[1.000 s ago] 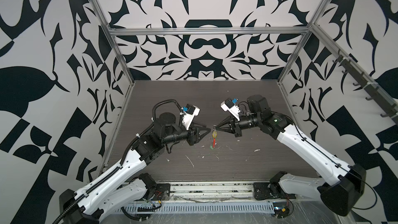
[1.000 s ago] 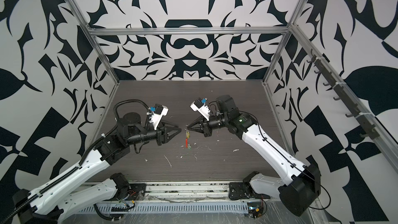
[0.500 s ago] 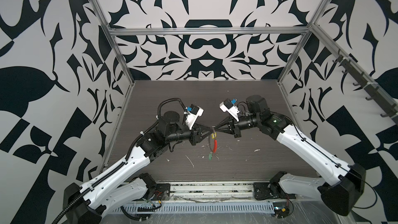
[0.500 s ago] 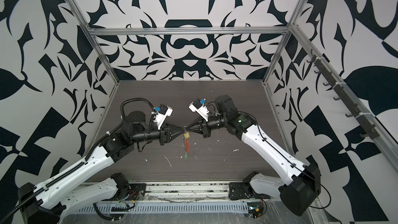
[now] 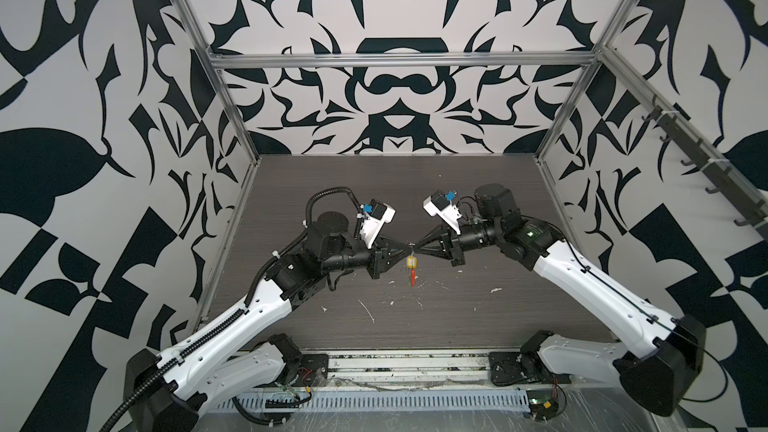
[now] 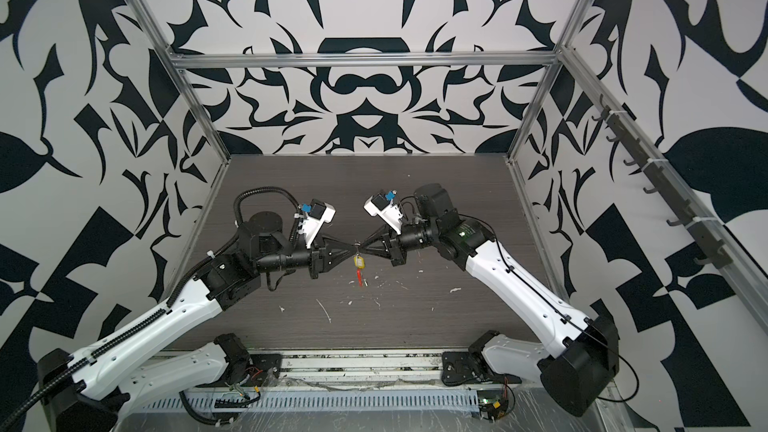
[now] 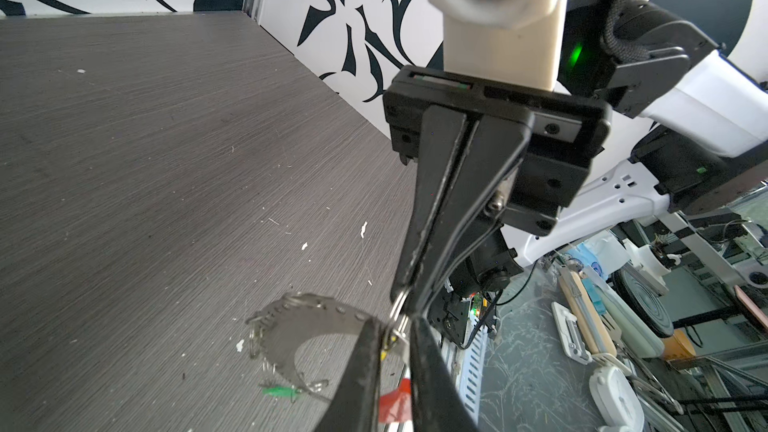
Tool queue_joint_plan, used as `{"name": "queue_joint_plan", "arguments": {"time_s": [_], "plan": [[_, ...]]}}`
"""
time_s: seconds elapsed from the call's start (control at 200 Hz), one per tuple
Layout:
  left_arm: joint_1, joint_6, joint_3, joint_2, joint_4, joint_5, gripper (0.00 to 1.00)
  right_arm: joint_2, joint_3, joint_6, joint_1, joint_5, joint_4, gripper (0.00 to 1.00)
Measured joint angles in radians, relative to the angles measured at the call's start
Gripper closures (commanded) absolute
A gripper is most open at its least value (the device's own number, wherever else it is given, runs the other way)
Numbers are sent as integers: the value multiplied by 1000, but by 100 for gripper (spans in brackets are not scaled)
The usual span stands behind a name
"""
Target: Remove the keys from the keyring
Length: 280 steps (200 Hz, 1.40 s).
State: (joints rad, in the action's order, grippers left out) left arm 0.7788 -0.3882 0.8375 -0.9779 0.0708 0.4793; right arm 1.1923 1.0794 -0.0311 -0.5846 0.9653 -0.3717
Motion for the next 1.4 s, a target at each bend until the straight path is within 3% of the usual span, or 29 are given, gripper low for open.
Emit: {"name": "queue_joint_plan", "arguments": {"time_s": [0.245,0.405,0.535,0.67,0.885,1.005,1.095,1.185,1.4], "plan": [[-5,-1,0,-2,-2,-2,100,1,0,-24,0,-4,10,100],[-6,-6,0,-2,-11,-10,100,1,0,-41,-2,-17,24,100],[-9,-14,0,-2,-18,-13,82,1,0,-51,-8,-28,38,100],[-8,-19,0,-2,-39,-3,80,1,0,-56,-19,-36,49,100],[-10,-23,0,-2,-48,0,100,1,0,-65,-18,-42,55,100],[-10,-19,0,-2,-49,-2,100,1,-1,-76,-18,-45,55,100],[-10,-20,0,-2,-53,-5,100,-3,-4,-93,-19,-56,64,80],[-8,-24,0,4,-62,-11,100,-21,-29,-127,-19,-99,102,68],[-6,-24,-2,36,-78,-62,100,-138,-106,-209,-32,-229,214,65]]}}
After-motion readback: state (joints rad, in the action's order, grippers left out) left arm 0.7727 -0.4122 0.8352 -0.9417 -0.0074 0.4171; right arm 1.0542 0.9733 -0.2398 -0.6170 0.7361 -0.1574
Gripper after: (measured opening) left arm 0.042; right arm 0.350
